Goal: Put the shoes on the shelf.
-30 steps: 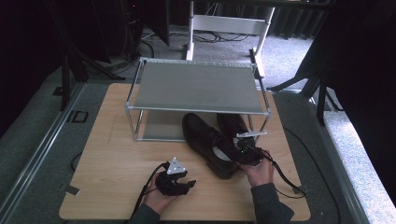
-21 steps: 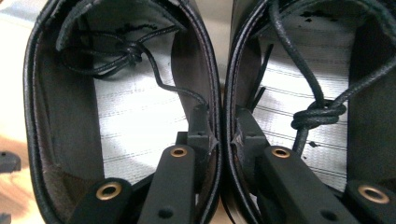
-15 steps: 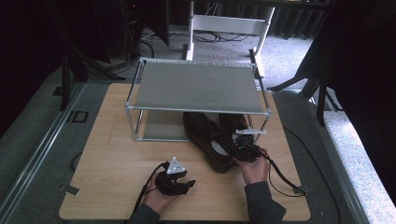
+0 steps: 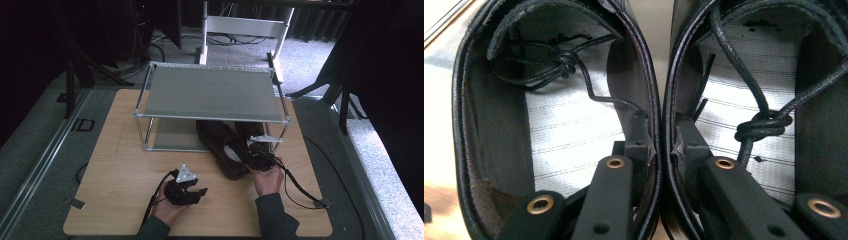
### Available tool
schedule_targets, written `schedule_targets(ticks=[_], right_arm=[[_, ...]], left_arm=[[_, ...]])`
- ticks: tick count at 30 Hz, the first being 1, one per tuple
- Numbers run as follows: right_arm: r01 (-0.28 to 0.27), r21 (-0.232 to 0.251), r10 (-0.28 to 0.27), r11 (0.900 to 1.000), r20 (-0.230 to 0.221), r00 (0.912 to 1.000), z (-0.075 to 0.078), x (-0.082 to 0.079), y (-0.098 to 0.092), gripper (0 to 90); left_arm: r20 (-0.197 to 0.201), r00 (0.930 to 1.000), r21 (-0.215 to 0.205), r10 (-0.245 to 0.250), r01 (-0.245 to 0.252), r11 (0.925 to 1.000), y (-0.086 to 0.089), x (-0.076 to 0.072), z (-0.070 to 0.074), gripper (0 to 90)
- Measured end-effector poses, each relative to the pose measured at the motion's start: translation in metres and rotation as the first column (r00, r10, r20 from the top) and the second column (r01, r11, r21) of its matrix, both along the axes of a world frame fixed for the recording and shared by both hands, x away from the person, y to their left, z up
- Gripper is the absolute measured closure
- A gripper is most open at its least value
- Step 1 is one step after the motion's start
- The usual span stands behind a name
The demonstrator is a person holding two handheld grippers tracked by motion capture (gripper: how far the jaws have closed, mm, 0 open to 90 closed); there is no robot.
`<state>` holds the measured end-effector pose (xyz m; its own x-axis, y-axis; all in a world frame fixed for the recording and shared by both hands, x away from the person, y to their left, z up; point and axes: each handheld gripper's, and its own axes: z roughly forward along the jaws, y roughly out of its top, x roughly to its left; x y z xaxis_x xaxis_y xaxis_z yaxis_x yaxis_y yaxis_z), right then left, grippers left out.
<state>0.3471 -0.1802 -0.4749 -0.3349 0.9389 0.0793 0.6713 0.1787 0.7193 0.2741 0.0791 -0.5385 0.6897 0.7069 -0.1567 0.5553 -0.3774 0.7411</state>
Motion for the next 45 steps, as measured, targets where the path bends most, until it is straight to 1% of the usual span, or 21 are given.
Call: schedule_targets(ticks=[4, 7, 9, 12, 13, 14, 15, 16, 19, 22, 26, 28, 30, 32, 34, 37, 39, 41, 43, 44, 45], right_arm=[[0.018, 0.007, -0.018, 1.0, 0.007, 0.9998, -0.002, 0.001, 0.002, 80.1], [0.028, 0.015, -0.028, 0.999, 0.014, 0.9995, -0.003, 0.001, 0.003, 80.2], [0.032, 0.022, -0.032, 0.999, 0.02, 0.9993, -0.003, 0.001, 0.003, 80.2], [0.037, 0.027, -0.038, 0.999, 0.026, 0.9989, -0.003, 0.001, 0.004, 80.1], [0.037, 0.027, -0.038, 0.999, 0.026, 0.9989, -0.003, 0.001, 0.004, 80.1], [0.041, 0.028, -0.041, 0.999, 0.029, 0.9987, -0.003, 0.001, 0.004, 80.1], [0.044, 0.029, -0.045, 0.999, 0.033, 0.9984, -0.004, 0.001, 0.005, 80.1], [0.045, 0.029, -0.046, 0.999, 0.037, 0.9982, -0.004, 0.001, 0.005, 80.1], [0.053, 0.024, -0.054, 0.998, 0.056, 0.997, -0.006, -0.001, 0.007, 80.1], [0.06, -0.004, -0.06, 0.998, 0.075, 0.9954, -0.006, -0.002, 0.013, 80.1], [0.064, 0.004, -0.064, 0.998, 0.084, 0.9944, -0.005, -0.002, 0.016, 80.1], [0.063, 0.006, -0.063, 0.998, 0.103, 0.9927, -0.005, -0.003, 0.019, 80.1], [0.062, -0.003, -0.061, 0.998, 0.121, 0.9908, -0.005, -0.004, 0.021, 80.1], [0.059, -0.001, -0.058, 0.998, 0.119, 0.9911, -0.005, -0.004, 0.02, 80.1], [0.051, 0.002, -0.05, 0.999, 0.128, 0.9905, -0.006, -0.002, 0.021, 80.2], [0.051, -0.005, -0.05, 0.999, 0.135, 0.9896, -0.008, -0.002, 0.023, 80.2], [0.049, -0.021, -0.045, 0.999, 0.148, 0.988, -0.01, -0.001, 0.028, 80.1], [0.047, -0.025, -0.042, 0.999, 0.151, 0.9876, -0.01, -0.001, 0.029, 80.1], [0.049, -0.027, -0.044, 0.998, 0.162, 0.9859, -0.01, 0.001, 0.033, 80.1], [0.049, -0.027, -0.044, 0.998, 0.162, 0.9859, -0.01, 0.001, 0.033, 80.1], [0.052, -0.024, -0.047, 0.998, 0.169, 0.9846, -0.01, 0.003, 0.035, 80.1]], left_arm=[[0.028, 0.9989, 0.002, 0.039, -0.039, 0.9992, 0.002, 0.014, 0.009, 49.1], [0.055, 0.9948, 0.002, 0.086, -0.086, 0.9963, 0.001, 0.028, 0.017, 50.3], [0.071, 0.9885, -0.01, 0.133, -0.133, 0.9911, 0.0, 0.037, 0.021, 52.6], [0.077, 0.9745, -0.045, 0.211, -0.208, 0.9771, -0.001, 0.051, 0.026, 58.4], [0.077, 0.9745, -0.045, 0.211, -0.208, 0.9771, -0.001, 0.051, 0.026, 62.2], [0.078, 0.968, -0.053, 0.239, -0.235, 0.9705, -0.004, 0.058, 0.029, 62.2], [0.075, 0.9658, -0.055, 0.248, -0.244, 0.9681, -0.006, 0.061, 0.029, 68.9], [0.076, 0.9638, -0.059, 0.256, -0.251, 0.9661, -0.008, 0.064, 0.031, 71.3], [0.094, 0.9621, -0.058, 0.256, -0.251, 0.9662, -0.019, 0.068, 0.034, 81.8], [0.099, 0.9628, -0.054, 0.251, -0.247, 0.9675, -0.029, 0.069, 0.035, 89.1], [0.096, 0.9661, -0.051, 0.24, -0.236, 0.9704, -0.039, 0.071, 0.033, 89.7], [0.104, 0.962, -0.052, 0.253, -0.248, 0.9673, -0.041, 0.072, 0.034, 89.8], [0.096, 0.9639, -0.067, 0.248, -0.243, 0.9678, -0.04, 0.075, 0.034, 89.8], [0.088, 0.9649, -0.076, 0.248, -0.242, 0.9674, -0.039, 0.077, 0.035, 89.8], [0.105, 0.9626, -0.063, 0.25, -0.244, 0.9676, -0.041, 0.082, 0.034, 89.9], [0.102, 0.9625, -0.064, 0.251, -0.246, 0.9672, -0.042, 0.086, 0.032, 89.9], [0.115, 0.9594, -0.049, 0.258, -0.254, 0.966, -0.043, 0.089, 0.031, 90.0], [0.117, 0.9588, -0.048, 0.259, -0.255, 0.9657, -0.042, 0.09, 0.031, 90.0], [0.133, 0.9553, -0.042, 0.264, -0.261, 0.9645, -0.041, 0.094, 0.032, 90.0], [0.133, 0.9553, -0.042, 0.264, -0.261, 0.9645, -0.041, 0.094, 0.032, 90.0], [0.146, 0.9527, -0.038, 0.266, -0.264, 0.9639, -0.041, 0.096, 0.033, 90.0]])
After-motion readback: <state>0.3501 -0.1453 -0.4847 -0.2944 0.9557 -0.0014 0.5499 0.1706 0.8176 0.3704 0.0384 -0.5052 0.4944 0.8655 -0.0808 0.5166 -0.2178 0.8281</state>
